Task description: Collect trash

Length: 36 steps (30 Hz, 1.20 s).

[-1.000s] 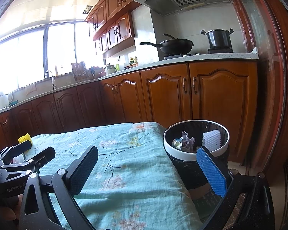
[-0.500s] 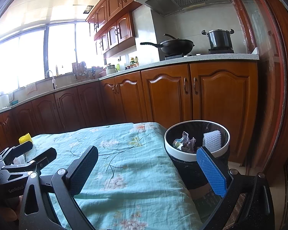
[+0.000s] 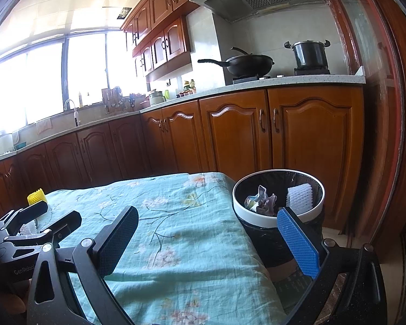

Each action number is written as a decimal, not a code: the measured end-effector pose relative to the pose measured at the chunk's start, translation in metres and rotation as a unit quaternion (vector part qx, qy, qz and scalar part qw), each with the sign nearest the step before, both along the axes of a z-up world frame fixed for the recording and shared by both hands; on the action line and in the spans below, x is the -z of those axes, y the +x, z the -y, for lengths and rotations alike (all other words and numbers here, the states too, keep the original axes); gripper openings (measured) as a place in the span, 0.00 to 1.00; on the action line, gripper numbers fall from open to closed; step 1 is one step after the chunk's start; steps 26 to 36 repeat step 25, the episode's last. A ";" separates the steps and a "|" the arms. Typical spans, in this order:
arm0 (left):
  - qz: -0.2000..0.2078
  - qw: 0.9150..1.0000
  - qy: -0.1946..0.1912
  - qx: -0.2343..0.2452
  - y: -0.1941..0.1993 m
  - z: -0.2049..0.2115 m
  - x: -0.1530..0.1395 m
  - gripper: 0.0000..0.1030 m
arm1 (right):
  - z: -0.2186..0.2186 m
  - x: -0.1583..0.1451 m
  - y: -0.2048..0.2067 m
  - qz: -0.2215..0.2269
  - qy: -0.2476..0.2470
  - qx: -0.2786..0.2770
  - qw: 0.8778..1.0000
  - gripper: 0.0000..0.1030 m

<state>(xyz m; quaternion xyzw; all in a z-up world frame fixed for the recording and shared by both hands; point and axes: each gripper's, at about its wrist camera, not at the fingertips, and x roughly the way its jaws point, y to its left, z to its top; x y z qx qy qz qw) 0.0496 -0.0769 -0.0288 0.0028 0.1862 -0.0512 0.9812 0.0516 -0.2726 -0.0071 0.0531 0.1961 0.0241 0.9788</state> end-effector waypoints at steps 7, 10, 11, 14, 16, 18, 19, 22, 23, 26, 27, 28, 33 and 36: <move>-0.003 1.000 0.000 0.000 0.001 -0.001 0.001 0.99 | -0.001 0.001 0.001 -0.003 0.001 -0.003 1.000 1.00; -0.006 1.000 -0.001 0.001 0.002 -0.002 0.002 0.99 | -0.001 0.002 0.002 -0.004 0.002 -0.003 1.000 1.00; -0.007 1.000 -0.001 0.001 0.003 -0.002 0.003 0.99 | -0.001 0.002 0.002 -0.005 0.002 -0.004 1.000 1.00; -0.008 1.000 -0.003 0.001 0.004 -0.004 0.002 0.99 | -0.002 0.003 0.002 -0.008 0.002 -0.005 1.000 1.00; -0.009 1.000 -0.005 0.002 0.005 -0.005 0.001 0.99 | 0.000 0.002 0.004 -0.010 0.003 -0.006 1.000 1.00; -0.011 1.000 -0.006 0.002 0.005 -0.005 0.002 0.99 | 0.000 0.002 0.005 -0.011 0.003 -0.006 1.000 1.00; -0.011 1.000 -0.006 0.001 0.006 -0.005 0.002 0.99 | 0.000 0.002 0.005 -0.012 0.003 -0.007 1.000 1.00; -0.015 1.000 -0.007 0.001 0.007 -0.007 0.003 0.99 | -0.001 0.003 0.008 -0.015 0.002 -0.009 1.000 1.00; -0.017 1.000 -0.008 0.000 0.008 -0.008 0.004 0.99 | -0.001 0.003 0.009 -0.016 0.002 -0.009 1.000 1.00; -0.024 1.000 -0.011 -0.001 0.010 -0.009 0.005 0.99 | -0.002 0.003 0.010 -0.020 0.003 -0.010 1.000 1.00; -0.024 1.000 -0.011 -0.001 0.010 -0.009 0.005 0.99 | -0.002 0.003 0.010 -0.020 0.003 -0.010 1.000 1.00; -0.024 1.000 -0.011 -0.001 0.010 -0.009 0.005 0.99 | -0.002 0.003 0.010 -0.020 0.003 -0.010 1.000 1.00; -0.024 1.000 -0.011 -0.001 0.010 -0.009 0.005 0.99 | -0.002 0.003 0.010 -0.020 0.003 -0.010 1.000 1.00; -0.024 1.000 -0.011 -0.001 0.010 -0.009 0.005 0.99 | -0.002 0.003 0.010 -0.020 0.003 -0.010 1.000 1.00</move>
